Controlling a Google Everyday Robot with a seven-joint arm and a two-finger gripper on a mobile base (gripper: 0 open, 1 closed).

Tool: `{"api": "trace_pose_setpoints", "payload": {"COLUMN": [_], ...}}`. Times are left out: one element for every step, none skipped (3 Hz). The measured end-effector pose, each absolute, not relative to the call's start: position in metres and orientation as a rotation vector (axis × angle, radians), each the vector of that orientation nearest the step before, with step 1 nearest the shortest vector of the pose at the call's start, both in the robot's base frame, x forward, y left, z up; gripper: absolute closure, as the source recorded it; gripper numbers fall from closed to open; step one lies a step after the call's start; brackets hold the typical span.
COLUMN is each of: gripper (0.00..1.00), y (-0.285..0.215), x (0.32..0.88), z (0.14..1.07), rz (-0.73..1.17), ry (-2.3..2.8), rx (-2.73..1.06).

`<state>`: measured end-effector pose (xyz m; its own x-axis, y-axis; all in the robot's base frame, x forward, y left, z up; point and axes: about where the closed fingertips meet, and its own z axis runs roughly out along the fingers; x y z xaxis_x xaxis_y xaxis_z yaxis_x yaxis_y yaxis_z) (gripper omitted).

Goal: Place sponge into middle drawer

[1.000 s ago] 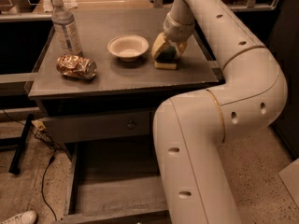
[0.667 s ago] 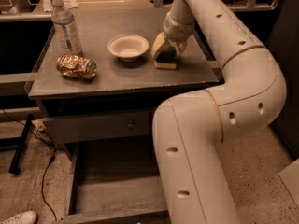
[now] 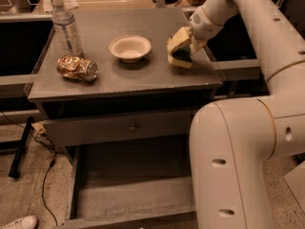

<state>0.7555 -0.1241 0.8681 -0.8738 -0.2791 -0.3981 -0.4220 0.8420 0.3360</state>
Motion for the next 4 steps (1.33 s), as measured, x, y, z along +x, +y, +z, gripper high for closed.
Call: {"api": "trace_pose_setpoints", "payload": {"gripper": [1.0, 1.0, 1.0, 1.0], "y": [-0.124, -0.123, -0.114, -0.112], "x": [0.755, 0.756, 0.73, 0.736], "z": [0.868, 0.883, 0.926, 0.922], "rz": [0.6, 0.596, 0.508, 0.526], "ry": [2.685, 2.641, 2.638, 2.623], "rx": [-0.527, -0.544, -0.572, -0.581]}}
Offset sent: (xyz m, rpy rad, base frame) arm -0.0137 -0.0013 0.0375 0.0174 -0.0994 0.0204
